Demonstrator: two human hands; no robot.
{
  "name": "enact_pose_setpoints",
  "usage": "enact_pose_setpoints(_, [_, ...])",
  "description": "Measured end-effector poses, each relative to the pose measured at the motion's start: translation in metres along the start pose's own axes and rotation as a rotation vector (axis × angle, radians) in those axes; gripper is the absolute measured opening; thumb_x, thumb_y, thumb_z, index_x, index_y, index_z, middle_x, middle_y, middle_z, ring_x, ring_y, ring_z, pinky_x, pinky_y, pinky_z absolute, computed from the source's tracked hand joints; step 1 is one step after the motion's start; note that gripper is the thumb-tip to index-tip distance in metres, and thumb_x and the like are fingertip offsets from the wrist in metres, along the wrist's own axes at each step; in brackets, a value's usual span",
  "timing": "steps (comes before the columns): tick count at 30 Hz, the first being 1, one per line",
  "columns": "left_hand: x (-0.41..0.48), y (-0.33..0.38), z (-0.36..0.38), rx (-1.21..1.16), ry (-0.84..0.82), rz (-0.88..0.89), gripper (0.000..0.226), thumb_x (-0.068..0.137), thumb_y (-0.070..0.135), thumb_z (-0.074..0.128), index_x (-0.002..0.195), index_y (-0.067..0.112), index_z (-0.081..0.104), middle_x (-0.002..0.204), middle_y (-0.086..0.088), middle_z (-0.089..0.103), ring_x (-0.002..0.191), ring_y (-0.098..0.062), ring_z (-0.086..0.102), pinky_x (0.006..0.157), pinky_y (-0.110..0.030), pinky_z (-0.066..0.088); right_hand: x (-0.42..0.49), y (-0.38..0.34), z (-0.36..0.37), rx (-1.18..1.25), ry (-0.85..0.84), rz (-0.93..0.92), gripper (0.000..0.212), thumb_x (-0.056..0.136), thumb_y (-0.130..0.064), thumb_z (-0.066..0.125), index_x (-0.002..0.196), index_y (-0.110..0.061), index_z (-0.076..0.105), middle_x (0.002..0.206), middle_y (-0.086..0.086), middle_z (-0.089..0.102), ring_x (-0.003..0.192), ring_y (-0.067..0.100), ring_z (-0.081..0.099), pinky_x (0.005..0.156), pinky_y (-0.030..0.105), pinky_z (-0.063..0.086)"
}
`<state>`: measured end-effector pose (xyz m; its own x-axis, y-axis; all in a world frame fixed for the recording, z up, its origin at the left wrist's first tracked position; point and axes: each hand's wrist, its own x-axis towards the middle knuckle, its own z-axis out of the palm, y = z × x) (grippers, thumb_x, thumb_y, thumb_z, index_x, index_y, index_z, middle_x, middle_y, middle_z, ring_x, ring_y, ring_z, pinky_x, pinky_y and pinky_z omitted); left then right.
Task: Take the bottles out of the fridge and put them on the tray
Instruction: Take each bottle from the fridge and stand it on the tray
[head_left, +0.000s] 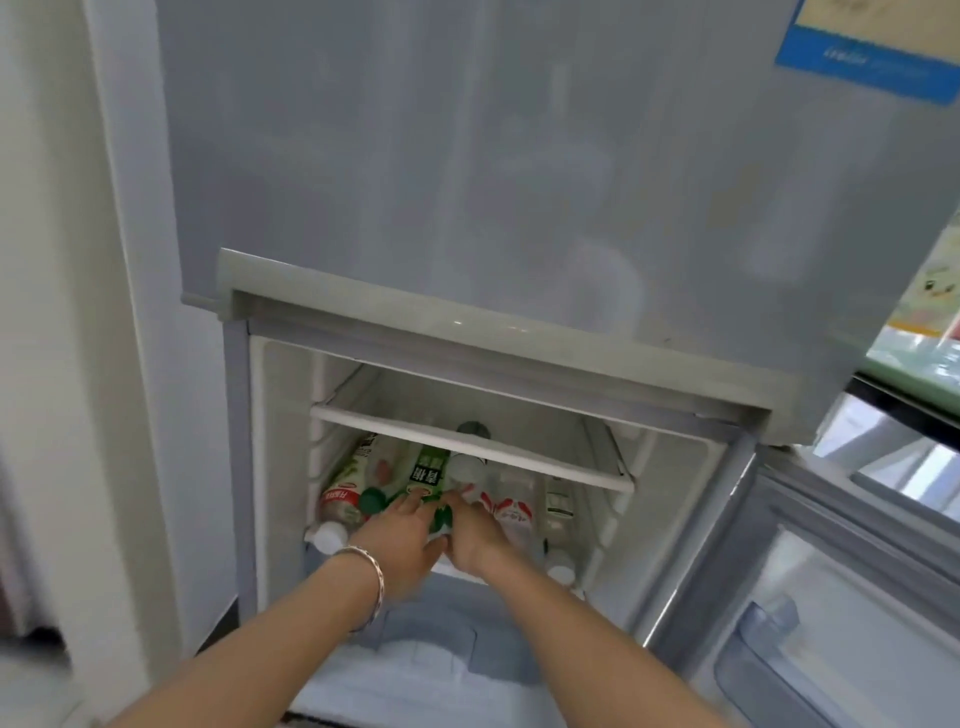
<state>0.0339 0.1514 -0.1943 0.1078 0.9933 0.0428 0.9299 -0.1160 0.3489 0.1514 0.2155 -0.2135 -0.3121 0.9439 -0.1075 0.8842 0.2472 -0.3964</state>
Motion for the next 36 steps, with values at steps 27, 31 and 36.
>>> enact_pose_setpoints(27, [-0.089, 0.157, -0.116, -0.477, -0.077, 0.276, 0.029, 0.088, 0.045, 0.06, 0.096, 0.017, 0.06, 0.094, -0.002, 0.067, 0.085, -0.019, 0.065, 0.071, -0.033, 0.051, -0.254, -0.024, -0.186, 0.175, 0.327, 0.134, 0.077, 0.083, -0.029, 0.063, 0.148, -0.016, 0.023, 0.108, 0.01, 0.06, 0.095, 0.025, 0.06, 0.077, 0.032, 0.051])
enact_pose_setpoints(31, [-0.099, 0.187, -0.151, -0.595, -0.042, 0.359, 0.043, 0.087, 0.051, 0.058, 0.109, 0.014, 0.052, 0.109, 0.001, 0.062, 0.097, -0.017, 0.06, 0.073, -0.028, 0.045, -0.284, -0.02, -0.209, 0.273, 0.131, 0.189, 0.065, 0.08, -0.01, 0.067, 0.138, -0.011, 0.038, 0.115, 0.007, 0.058, 0.096, 0.02, 0.059, 0.081, 0.035, 0.055])
enact_pose_setpoints(36, [-0.118, 0.234, -0.186, -0.568, 0.146, 0.498, 0.07, 0.082, 0.06, 0.057, 0.13, 0.011, 0.045, 0.121, -0.004, 0.057, 0.096, -0.012, 0.057, 0.076, -0.026, 0.046, -0.309, -0.017, -0.23, 0.443, 0.195, 0.071, 0.068, 0.077, 0.005, 0.07, 0.134, -0.017, 0.04, 0.116, 0.001, 0.063, 0.1, 0.01, 0.062, 0.08, 0.027, 0.057])
